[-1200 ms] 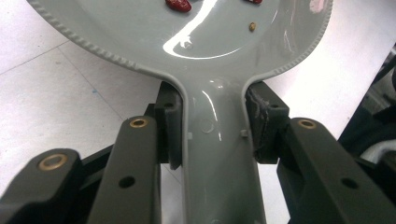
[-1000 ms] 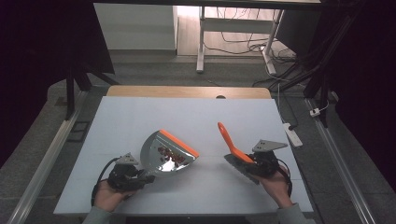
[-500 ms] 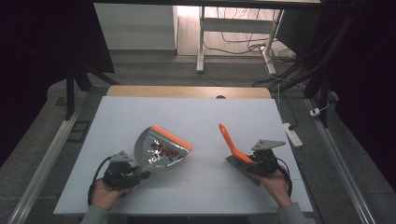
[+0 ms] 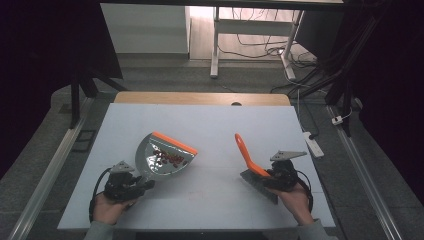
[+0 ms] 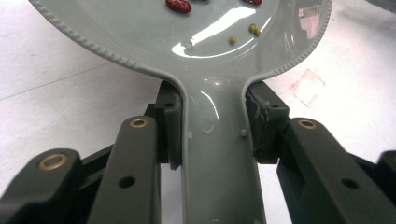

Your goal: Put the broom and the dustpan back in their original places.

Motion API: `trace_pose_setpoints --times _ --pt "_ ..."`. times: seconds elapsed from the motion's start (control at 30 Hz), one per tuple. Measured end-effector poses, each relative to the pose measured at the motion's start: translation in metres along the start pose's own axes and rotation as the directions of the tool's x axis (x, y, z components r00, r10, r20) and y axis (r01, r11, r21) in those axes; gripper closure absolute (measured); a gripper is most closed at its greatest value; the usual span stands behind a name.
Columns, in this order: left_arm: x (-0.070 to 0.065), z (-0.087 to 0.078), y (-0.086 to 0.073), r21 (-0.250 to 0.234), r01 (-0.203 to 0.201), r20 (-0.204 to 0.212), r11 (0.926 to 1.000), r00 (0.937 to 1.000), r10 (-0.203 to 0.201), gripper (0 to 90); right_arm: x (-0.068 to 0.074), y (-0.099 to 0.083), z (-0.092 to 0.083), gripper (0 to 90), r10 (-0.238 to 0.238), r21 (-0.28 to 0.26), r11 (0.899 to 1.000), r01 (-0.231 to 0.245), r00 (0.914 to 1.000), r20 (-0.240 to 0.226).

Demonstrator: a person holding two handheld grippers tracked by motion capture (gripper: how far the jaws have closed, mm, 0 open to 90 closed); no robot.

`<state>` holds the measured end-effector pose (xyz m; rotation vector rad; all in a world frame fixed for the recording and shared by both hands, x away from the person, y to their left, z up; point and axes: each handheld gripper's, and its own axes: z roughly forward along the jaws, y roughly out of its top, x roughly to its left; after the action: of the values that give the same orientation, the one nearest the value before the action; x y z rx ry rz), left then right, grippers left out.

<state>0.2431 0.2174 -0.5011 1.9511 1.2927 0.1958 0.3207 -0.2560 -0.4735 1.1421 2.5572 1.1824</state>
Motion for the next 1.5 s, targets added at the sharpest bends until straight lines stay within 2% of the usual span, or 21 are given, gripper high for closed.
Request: trace_pose_setpoints --times 0.1,0.23,0.4,0.47,0.6,0.77,0.87,1.1,1.23,1.37,1.5 --pt "0.001 -0.001 -0.003 -0.014 0.019 -0.014 0.9997 0.9997 -0.020 61.8 -0.002 -0.005 -0.003 70.8 0.022 0.012 1.000 -0.022 0.9997 -0.006" --pt "0.005 -0.002 -0.007 -0.029 0.071 -0.037 0.9971 0.9967 -0.072 61.8 -0.005 -0.009 -0.007 70.8 0.043 0.023 0.999 -0.043 0.9990 -0.016" --pt "0.007 -0.002 -0.014 -0.039 0.128 -0.067 0.9910 0.9891 -0.131 61.8 -0.007 -0.012 -0.009 70.8 0.059 0.032 0.998 -0.058 0.9978 -0.030" --pt "0.007 -0.002 -0.016 -0.044 0.150 -0.086 0.9878 0.9845 -0.153 61.8 -0.008 -0.012 -0.009 70.8 0.064 0.038 0.997 -0.063 0.9973 -0.034" --pt "0.007 0.000 -0.020 -0.056 0.196 -0.129 0.9790 0.9710 -0.202 61.8 -0.009 -0.012 -0.006 70.8 0.076 0.058 0.996 -0.073 0.9960 -0.047" --pt "0.009 0.006 -0.023 -0.060 0.242 -0.157 0.9685 0.9558 -0.248 61.8 -0.012 -0.012 0.000 70.8 0.098 0.074 0.993 -0.092 0.9927 -0.071" --pt "0.010 0.007 -0.024 -0.061 0.263 -0.161 0.9628 0.9494 -0.270 61.7 -0.015 -0.013 0.004 70.8 0.108 0.088 0.991 -0.102 0.9922 -0.063" --pt "0.008 0.014 -0.025 -0.038 0.288 -0.177 0.9569 0.9404 -0.290 61.7 -0.028 -0.014 0.007 70.4 0.138 0.087 0.987 -0.134 0.9894 -0.044" --pt "0.009 0.018 -0.025 -0.026 0.302 -0.189 0.9529 0.9344 -0.302 61.6 -0.032 -0.014 0.008 69.1 0.122 0.094 0.988 -0.119 0.9920 -0.032" --pt "0.009 0.019 -0.025 -0.025 0.312 -0.200 0.9497 0.9292 -0.311 61.6 -0.035 -0.013 0.011 63.7 0.106 0.100 0.990 -0.104 0.9944 -0.007" --pt "0.008 0.022 -0.025 -0.015 0.310 -0.205 0.9506 0.9296 -0.306 61.5 -0.038 -0.013 0.013 57.4 0.103 0.107 0.989 -0.106 0.9942 0.029"
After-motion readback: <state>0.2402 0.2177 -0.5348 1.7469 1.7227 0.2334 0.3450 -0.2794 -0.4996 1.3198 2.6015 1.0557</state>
